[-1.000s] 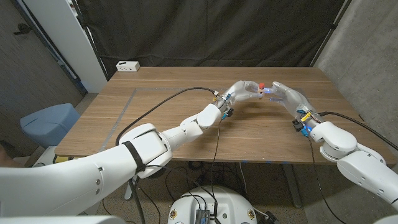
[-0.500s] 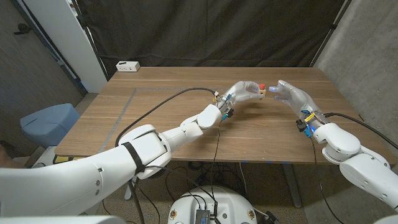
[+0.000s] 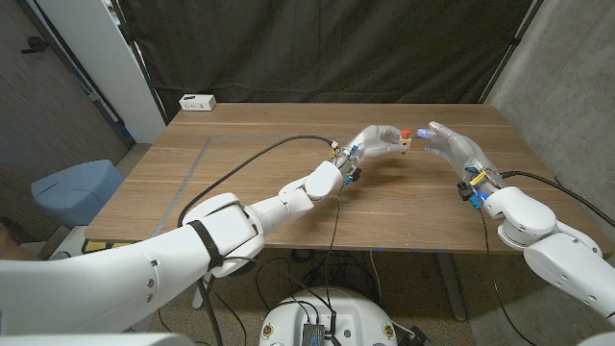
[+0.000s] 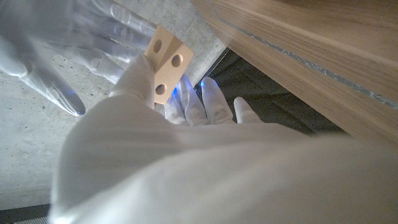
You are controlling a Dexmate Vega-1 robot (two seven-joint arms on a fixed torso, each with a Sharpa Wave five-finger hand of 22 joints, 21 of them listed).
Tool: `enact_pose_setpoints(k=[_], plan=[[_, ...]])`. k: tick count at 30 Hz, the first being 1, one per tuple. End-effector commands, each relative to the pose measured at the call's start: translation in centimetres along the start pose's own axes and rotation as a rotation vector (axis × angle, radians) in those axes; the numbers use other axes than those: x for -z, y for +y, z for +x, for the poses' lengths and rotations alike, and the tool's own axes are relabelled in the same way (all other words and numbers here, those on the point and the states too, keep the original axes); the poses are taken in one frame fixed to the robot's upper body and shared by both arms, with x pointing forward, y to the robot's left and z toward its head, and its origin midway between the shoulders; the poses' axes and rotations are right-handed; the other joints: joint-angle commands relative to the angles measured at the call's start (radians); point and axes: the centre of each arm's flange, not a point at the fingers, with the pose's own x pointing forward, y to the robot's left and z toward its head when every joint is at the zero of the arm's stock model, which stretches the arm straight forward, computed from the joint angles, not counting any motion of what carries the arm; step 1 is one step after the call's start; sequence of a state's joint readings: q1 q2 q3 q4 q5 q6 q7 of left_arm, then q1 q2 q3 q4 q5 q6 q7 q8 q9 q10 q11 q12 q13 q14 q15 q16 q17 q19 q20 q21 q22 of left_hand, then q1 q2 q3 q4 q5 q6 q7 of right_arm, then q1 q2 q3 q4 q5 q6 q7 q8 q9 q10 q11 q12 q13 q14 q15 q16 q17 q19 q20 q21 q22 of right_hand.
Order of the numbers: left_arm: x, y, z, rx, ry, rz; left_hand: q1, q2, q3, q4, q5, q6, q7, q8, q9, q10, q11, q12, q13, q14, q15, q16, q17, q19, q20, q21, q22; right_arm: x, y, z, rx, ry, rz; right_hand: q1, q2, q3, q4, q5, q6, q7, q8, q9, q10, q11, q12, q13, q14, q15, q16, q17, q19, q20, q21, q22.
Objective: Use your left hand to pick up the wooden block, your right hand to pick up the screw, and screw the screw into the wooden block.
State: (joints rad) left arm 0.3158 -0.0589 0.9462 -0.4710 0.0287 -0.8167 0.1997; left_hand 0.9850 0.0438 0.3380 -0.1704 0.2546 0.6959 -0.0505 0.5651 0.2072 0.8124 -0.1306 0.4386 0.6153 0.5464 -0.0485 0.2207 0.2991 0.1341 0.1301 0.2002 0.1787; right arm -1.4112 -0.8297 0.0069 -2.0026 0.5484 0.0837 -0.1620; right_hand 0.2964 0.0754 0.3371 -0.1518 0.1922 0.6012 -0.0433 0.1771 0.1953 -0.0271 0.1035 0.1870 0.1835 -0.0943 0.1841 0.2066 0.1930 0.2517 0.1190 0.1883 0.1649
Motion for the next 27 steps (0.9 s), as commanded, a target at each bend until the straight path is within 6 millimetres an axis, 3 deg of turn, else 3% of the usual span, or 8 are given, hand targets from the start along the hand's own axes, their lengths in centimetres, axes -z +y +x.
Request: enact_pose_setpoints(k=[1,11,27], plan=[[0.0,0.0,0.1,0.007,0.001,0.001,-0.017,0.035,0.025,0.017,0.006,0.21,-0.051,0.005,0.002,0.093,-0.086,0.059,0.017,0.002,-0.094,0.003,0.003,0.005,-0.005,0.002,0.003,0.1,0.2,0.8,-0.022,0.006,-0.01,-0.002,-0.011,-0.001,0.006,-0.002,-0.022,-0.004,0.0,0.002,-0.033,-0.003,-0.008,0.004,-0.024,-0.001,-0.011,0.003,-0.013,-0.006,-0.004,0.005],[-0.1,0.0,0.3,0.012,0.004,0.001,-0.017,0.035,0.025,0.017,0.006,0.211,-0.051,0.006,0.002,0.093,-0.085,0.059,0.017,0.003,-0.094,0.003,0.003,0.005,-0.006,0.002,0.003,0.1,0.4,1.7,-0.06,0.005,-0.009,-0.01,-0.01,-0.005,0.01,-0.002,-0.073,-0.01,-0.002,0.001,-0.086,-0.006,-0.012,0.004,-0.068,0.007,-0.021,0.005,-0.067,-0.001,-0.014,0.005],[-0.1,-0.3,0.2,0.014,-0.001,0.0,-0.015,0.035,0.026,0.016,0.006,0.211,-0.05,0.005,0.003,0.092,-0.085,0.059,0.018,0.003,-0.094,0.003,0.004,0.004,-0.006,0.002,0.003,0.0,0.7,2.5,-0.103,-0.008,-0.009,-0.022,-0.005,-0.009,0.016,-0.004,-0.111,-0.014,-0.001,0.001,-0.125,-0.009,-0.012,0.003,-0.096,0.006,-0.022,0.007,-0.102,0.014,-0.015,0.006]])
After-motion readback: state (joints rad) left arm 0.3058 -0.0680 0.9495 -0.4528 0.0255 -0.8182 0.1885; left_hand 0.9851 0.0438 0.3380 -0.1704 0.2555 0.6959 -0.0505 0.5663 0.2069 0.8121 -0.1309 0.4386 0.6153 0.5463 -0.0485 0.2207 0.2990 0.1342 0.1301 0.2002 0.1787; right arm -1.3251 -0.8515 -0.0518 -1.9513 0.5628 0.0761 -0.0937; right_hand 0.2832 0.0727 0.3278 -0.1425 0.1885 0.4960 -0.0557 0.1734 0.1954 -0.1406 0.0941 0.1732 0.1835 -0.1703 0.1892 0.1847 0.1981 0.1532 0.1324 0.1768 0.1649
